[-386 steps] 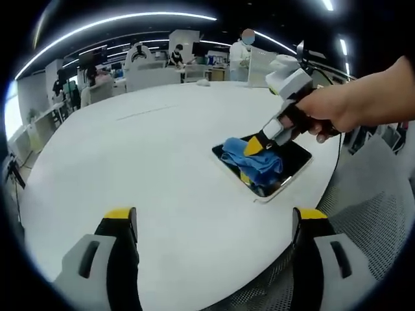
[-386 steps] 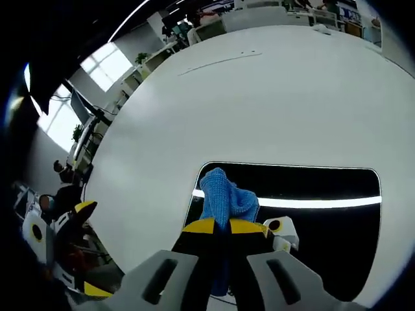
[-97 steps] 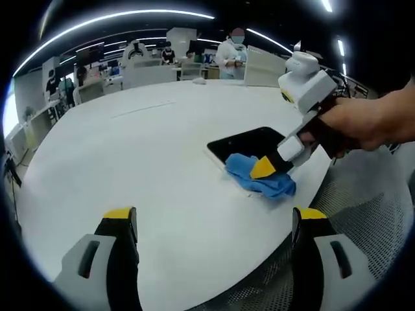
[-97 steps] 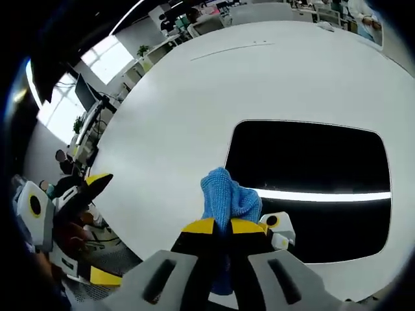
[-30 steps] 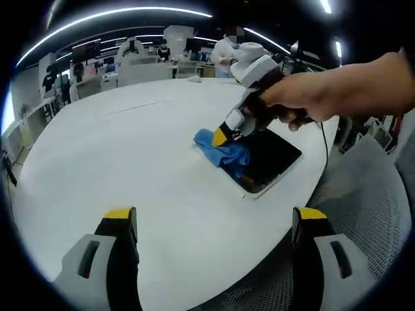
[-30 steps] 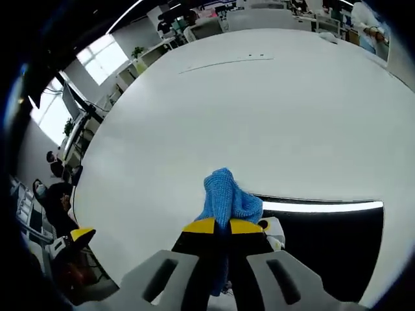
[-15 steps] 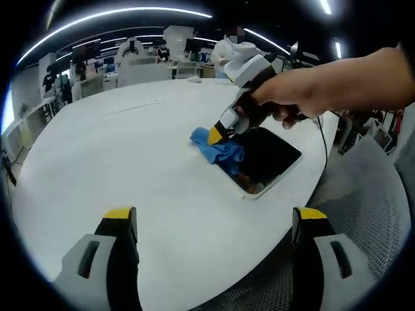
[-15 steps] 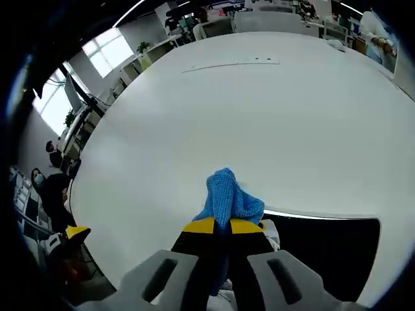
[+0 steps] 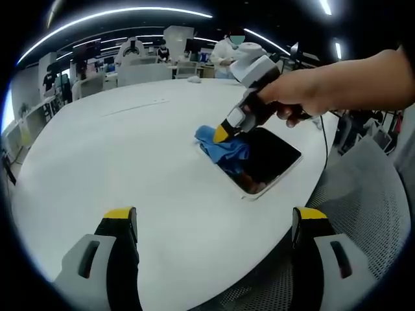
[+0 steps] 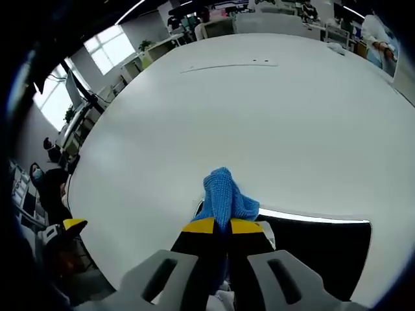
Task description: Wipe the mirror surface with the cleaning cloth until all visible marks leave the cleaned area.
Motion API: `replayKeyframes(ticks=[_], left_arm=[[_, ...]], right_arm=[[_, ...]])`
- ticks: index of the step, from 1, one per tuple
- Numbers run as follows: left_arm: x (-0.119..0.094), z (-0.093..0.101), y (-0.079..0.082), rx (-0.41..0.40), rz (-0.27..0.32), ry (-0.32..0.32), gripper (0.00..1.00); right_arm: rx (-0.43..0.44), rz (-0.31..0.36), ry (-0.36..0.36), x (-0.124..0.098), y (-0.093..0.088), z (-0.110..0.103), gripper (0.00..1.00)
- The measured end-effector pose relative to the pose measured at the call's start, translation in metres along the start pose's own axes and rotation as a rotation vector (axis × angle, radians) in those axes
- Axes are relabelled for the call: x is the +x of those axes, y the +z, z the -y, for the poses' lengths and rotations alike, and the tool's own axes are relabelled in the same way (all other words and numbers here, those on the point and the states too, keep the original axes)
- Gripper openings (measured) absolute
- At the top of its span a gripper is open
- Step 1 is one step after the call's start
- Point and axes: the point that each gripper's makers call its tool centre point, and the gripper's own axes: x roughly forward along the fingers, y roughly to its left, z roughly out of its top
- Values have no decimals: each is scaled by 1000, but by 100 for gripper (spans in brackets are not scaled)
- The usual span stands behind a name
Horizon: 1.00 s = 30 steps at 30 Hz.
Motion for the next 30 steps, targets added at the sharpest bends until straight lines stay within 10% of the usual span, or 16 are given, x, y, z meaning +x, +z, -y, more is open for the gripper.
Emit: replayKeyframes(ticks=[30], left_arm=[[4, 5, -2, 10, -3, -32, 99]], right_arm=[[93, -14, -30, -14, -6, 35, 1]])
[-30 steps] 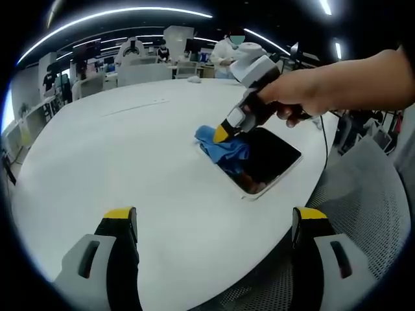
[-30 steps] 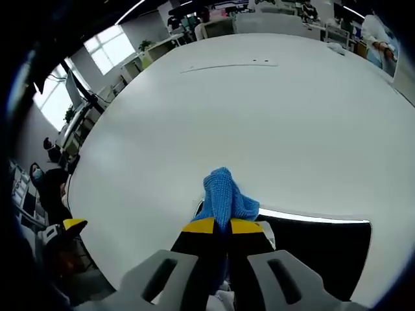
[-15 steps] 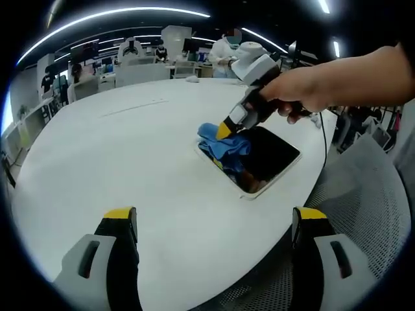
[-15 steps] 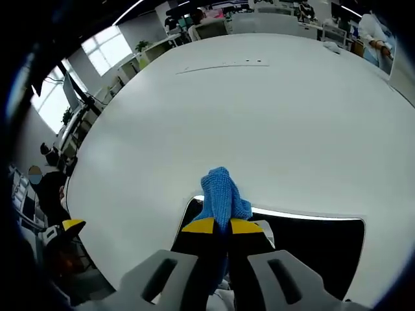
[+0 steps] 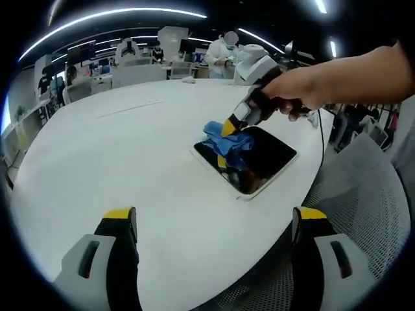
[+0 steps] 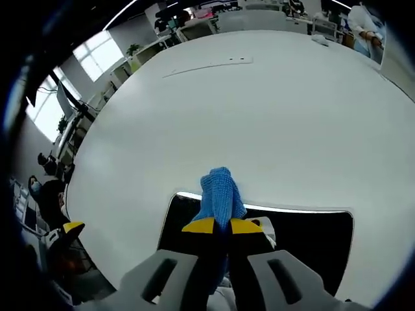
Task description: Wipe the mirror surface with the cleaning cloth until all visible marks leave the cleaned area.
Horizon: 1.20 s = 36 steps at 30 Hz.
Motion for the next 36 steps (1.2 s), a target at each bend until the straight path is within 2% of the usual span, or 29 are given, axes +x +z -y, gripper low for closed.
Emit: replayKeyframes(ticks=[2, 6, 8, 10, 14, 17, 20, 24, 26, 28, 31, 32, 33, 36], left_arm=[[-1, -1, 0, 6, -16, 7, 99], [-4, 6, 16, 79, 27, -35, 99], [-6, 4, 25, 71, 38, -44, 99], [-7, 0, 30, 31, 43, -47, 99], [-11, -15, 27, 15, 18, -31, 99], [-14, -14, 24, -58, 28, -78, 98], [-15, -21, 17, -12, 16, -61, 99], [-18, -26, 10, -8, 6, -71, 99], [-20, -26, 11, -3, 13, -80, 99], [-22, -27, 12, 6, 12, -87, 99], [-23, -33, 15, 16, 22, -79, 99], [-23, -35, 17, 24, 26, -75, 99], [-23, -37, 17, 22, 24, -76, 99], [-24, -41, 20, 12, 31, -73, 99]], right_arm=[[1, 1, -2, -2, -1, -3, 1], [1, -4, -4, -4, -2, -7, 1], [0, -5, -4, -4, -1, -7, 1], [7, -4, -3, -2, -1, -6, 1], [5, 2, -2, 8, 2, -1, 0], [2, 8, -3, 4, -2, -2, 0], [10, 12, 5, -1, -8, -4, 0], [25, 6, 14, -4, -17, -5, 0], [33, -7, 18, -7, -23, -7, 0], [96, -11, 37, -11, -29, -11, 0], [50, -6, 25, -16, -34, -12, 0], [52, -6, 23, -17, -35, -13, 0], [95, 3, 12, -17, -35, -13, 0], [69, -18, 33, -20, -42, -18, 1]])
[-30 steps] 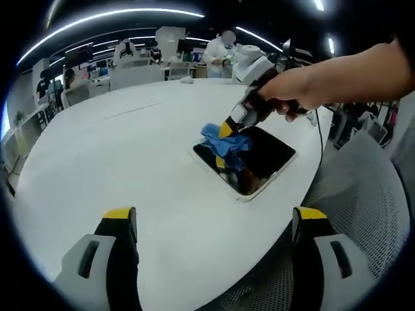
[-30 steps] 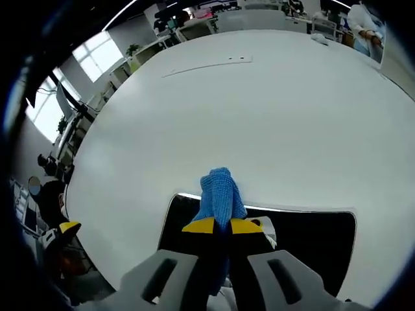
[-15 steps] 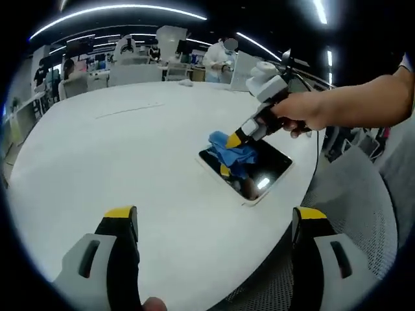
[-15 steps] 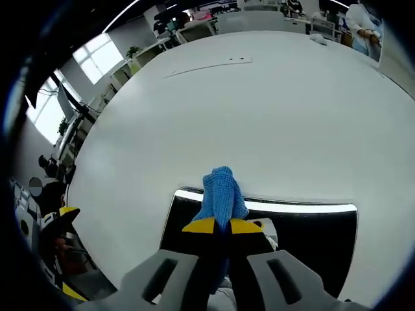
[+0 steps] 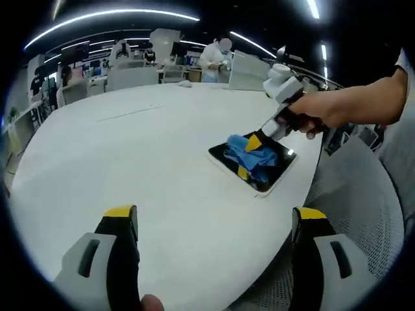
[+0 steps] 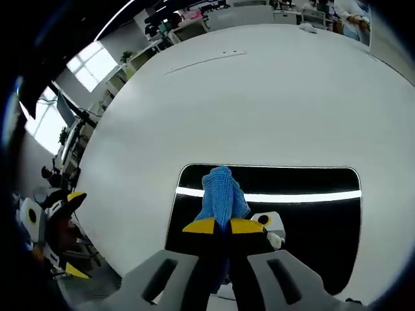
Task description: Wipe the mirror surface with the cleaning cloth until all visible marks leave the cleaned area.
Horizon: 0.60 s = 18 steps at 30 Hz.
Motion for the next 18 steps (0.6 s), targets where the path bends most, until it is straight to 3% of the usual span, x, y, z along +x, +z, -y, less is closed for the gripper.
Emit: replayKeyframes(ticks=[5, 11, 18], left_arm=[[1, -1, 4, 37, 13, 11, 99], [2, 2, 4, 10, 26, -4, 94], [1, -3, 2, 14, 22, 7, 96]], right_arm=[[0, 1, 4, -5, -10, -2, 1], [-8, 13, 6, -9, -18, -3, 0], [-15, 19, 7, -9, -30, -2, 0]])
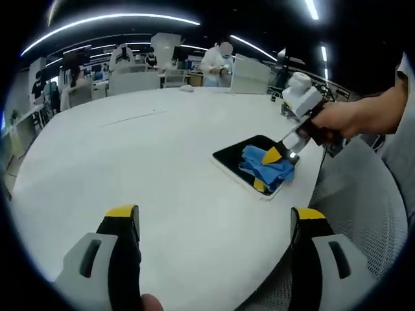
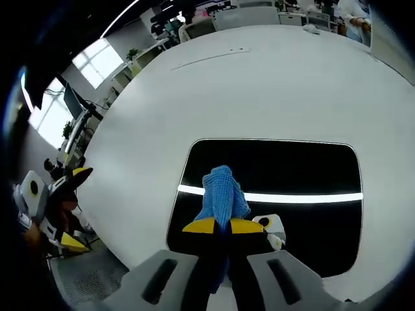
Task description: Wipe the mirror surface with the cleaning cloth until all visible marks leave the cleaned area.
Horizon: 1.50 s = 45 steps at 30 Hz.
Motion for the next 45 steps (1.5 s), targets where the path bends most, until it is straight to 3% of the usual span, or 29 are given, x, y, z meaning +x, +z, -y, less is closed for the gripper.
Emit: replayKeyframes(ticks=[22, 32, 45], left_arm=[[-2, -2, 5, -10, 13, 3, 99], [0, 3, 14, 0, 18, -22, 99], [-3, -3, 2, -70, 13, -49, 99]], right_arm=[[-4, -24, 13, -20, -34, -18, 0], [-3, -27, 16, -17, -32, -15, 0], [40, -16, 12, -18, -29, 10, 0]])
